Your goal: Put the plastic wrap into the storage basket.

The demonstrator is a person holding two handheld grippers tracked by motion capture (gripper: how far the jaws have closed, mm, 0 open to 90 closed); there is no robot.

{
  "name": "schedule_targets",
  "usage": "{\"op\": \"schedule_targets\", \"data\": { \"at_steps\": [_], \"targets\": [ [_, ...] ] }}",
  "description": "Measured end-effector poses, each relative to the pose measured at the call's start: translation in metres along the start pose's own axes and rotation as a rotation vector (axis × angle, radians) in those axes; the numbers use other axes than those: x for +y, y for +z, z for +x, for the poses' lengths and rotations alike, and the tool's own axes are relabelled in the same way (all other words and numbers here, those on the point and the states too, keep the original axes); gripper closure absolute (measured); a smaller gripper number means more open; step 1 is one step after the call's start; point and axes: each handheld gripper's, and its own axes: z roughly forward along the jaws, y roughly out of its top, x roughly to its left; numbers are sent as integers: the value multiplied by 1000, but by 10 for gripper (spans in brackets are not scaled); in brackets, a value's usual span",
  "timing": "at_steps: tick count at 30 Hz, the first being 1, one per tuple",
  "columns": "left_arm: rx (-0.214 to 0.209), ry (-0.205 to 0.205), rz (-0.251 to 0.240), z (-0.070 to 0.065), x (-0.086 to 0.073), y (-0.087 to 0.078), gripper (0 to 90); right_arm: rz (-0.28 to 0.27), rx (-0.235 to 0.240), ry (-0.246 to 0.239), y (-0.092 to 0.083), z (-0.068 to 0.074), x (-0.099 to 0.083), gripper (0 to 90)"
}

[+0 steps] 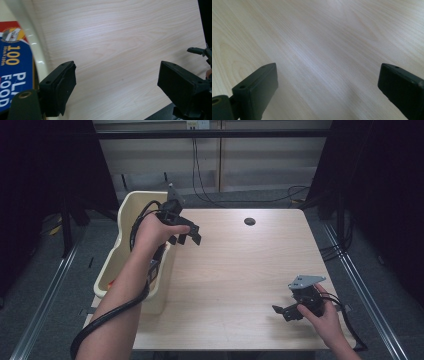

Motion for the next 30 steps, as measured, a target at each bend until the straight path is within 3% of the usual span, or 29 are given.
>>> {"op": "schedule_targets", "data": {
  "at_steps": [18, 30],
  "targets": [
    [-54, 31, 28, -18, -1, 40, 142, -1, 17, -6, 2, 0, 0, 29],
    [-78, 53, 34, -22, -7, 62, 143, -3, 16, -7, 2, 0, 0, 29]
  ]
}}
